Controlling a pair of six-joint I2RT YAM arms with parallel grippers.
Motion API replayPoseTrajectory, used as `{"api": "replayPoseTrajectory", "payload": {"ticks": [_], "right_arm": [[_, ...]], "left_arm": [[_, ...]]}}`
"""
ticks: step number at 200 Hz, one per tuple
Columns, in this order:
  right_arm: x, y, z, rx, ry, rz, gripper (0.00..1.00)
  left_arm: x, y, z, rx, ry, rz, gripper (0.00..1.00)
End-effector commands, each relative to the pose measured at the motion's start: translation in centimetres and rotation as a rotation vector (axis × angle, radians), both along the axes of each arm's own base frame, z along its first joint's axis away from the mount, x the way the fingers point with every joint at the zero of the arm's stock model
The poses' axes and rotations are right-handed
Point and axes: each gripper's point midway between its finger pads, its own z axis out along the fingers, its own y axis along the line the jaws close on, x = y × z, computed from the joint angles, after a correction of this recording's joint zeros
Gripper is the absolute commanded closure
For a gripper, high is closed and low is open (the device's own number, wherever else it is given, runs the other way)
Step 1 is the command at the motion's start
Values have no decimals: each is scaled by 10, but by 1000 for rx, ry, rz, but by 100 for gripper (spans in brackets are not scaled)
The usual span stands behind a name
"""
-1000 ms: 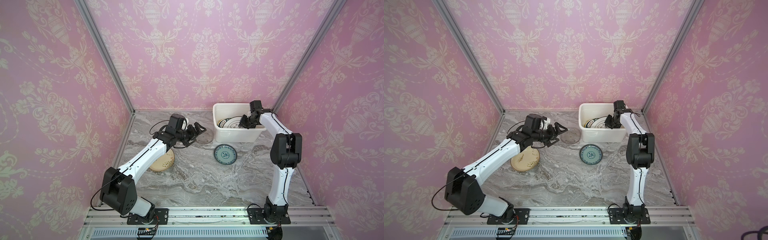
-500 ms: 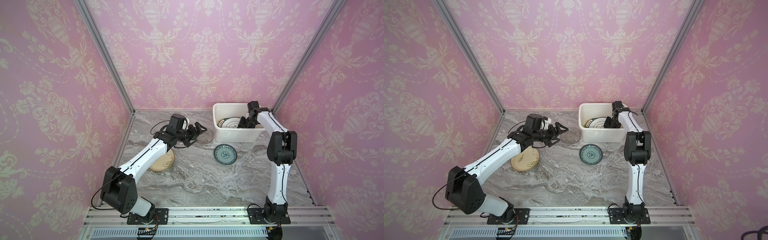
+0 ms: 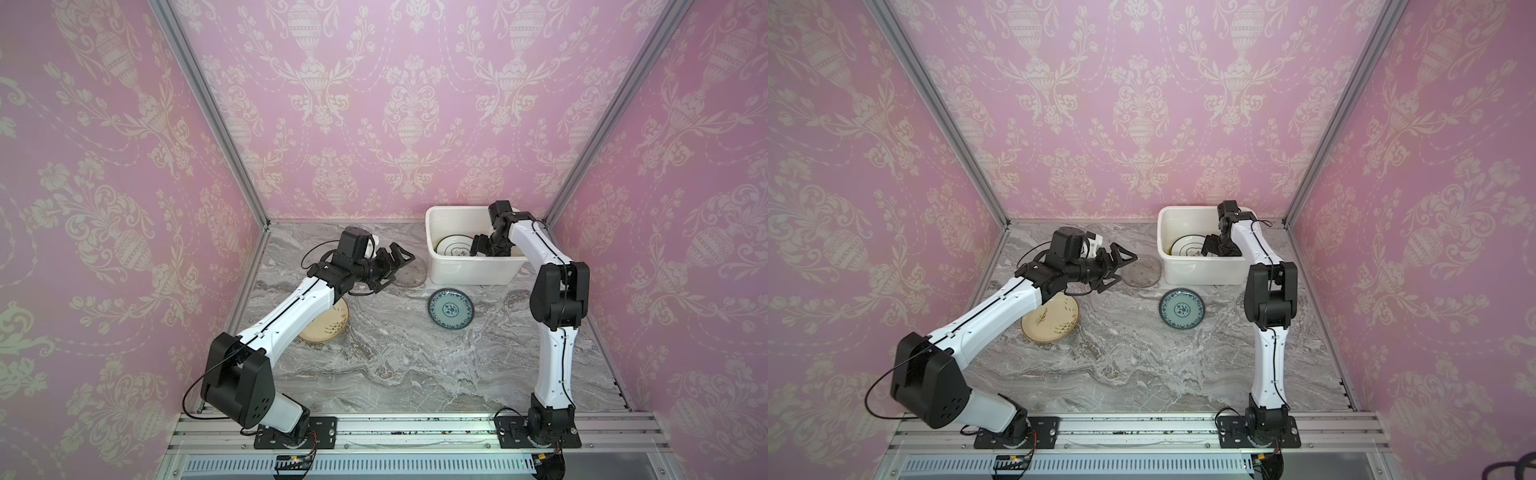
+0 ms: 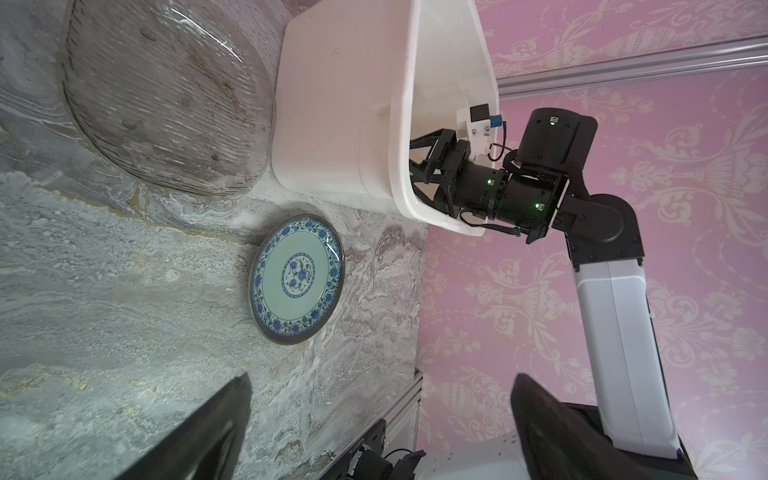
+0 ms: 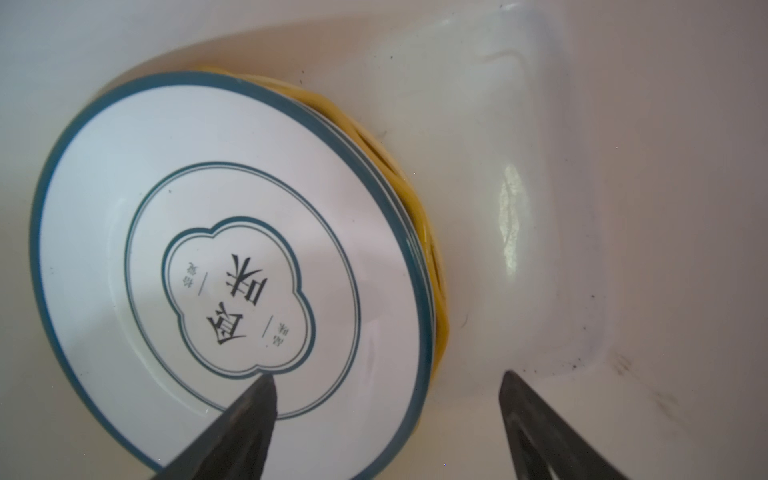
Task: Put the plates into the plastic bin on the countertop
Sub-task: 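Open the right gripper and lift it out of the bin, then move both grippers toward the beige painted plate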
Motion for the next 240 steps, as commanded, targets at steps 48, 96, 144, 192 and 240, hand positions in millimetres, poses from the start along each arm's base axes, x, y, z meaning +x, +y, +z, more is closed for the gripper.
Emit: {"api": "replayPoseTrajectory", "payload": {"ticks": [48, 96, 144, 192, 240], "right_arm": [[0, -2, 77, -16, -161, -11, 0], [-15, 5, 135, 21, -295, -17, 0], [-44, 33, 191, 132, -454, -7, 0], [-73, 122, 241, 363, -691, 149, 0], [-116, 238, 229, 520, -627, 277, 4]], "left_arm": [[-4, 7, 19, 39, -83, -8, 1], [-14, 34, 50, 207, -240, -14, 1], [-43, 98, 72, 409, -345, 112, 1], [-76, 168, 78, 530, -348, 300, 1], [-78, 215, 64, 413, -229, 509, 1]]}}
